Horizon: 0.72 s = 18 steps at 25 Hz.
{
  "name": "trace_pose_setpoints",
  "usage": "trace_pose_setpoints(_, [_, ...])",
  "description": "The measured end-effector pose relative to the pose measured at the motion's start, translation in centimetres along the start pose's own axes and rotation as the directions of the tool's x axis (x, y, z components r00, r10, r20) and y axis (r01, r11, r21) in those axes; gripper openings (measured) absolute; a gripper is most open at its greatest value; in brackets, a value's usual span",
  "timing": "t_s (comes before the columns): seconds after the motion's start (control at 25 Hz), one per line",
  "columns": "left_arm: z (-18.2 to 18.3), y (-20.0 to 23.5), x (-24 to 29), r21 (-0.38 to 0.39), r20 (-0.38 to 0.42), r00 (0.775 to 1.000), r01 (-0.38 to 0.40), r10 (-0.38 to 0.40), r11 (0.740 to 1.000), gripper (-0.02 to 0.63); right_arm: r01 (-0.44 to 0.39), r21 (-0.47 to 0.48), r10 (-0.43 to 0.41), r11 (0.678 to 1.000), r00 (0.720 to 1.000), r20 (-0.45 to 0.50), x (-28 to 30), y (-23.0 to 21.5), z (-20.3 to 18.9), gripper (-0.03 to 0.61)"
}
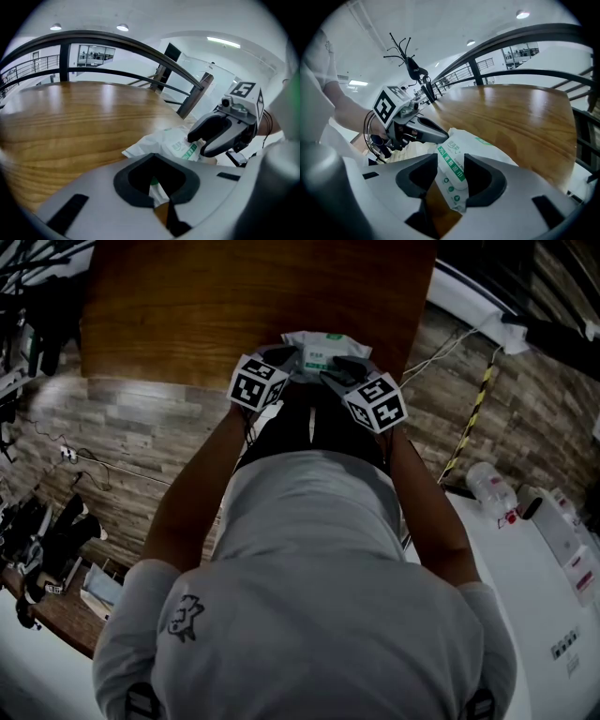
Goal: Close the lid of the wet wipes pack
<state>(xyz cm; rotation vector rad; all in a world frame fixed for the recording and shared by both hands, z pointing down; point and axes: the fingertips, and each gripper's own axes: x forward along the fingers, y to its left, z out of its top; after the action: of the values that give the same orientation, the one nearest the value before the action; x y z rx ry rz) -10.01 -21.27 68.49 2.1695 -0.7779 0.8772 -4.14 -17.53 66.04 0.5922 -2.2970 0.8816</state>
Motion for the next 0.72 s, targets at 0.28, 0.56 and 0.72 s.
trace_pose_setpoints(0.28, [-0.09, 0.07, 0.06, 0.034, 0.001, 1.000, 0.001, -0.001, 0.999, 0.009, 0.101, -0.036, -0.102, 0.994, 0.995, -0.012, 0.40, -0.58, -0.26, 0.155])
trace_pose_setpoints(0.56, [-0.19, 0.07, 0.14, 0.052, 0.007, 1.000, 0.007, -0.008, 0.999, 0.009, 0.171, -0.081, -0.174, 0.982, 0.984, -0.029, 0.74, -0.64, -0.37, 0.149])
trace_pose_setpoints(0.72, [-0.16, 0.06, 0.10, 0.057, 0.008, 1.000, 0.001, -0.002, 0.998, 0.009, 0.217, -0.109, -0.224, 0.970, 0.973, -0.051, 0.96, -0.65, -0.56, 0.150])
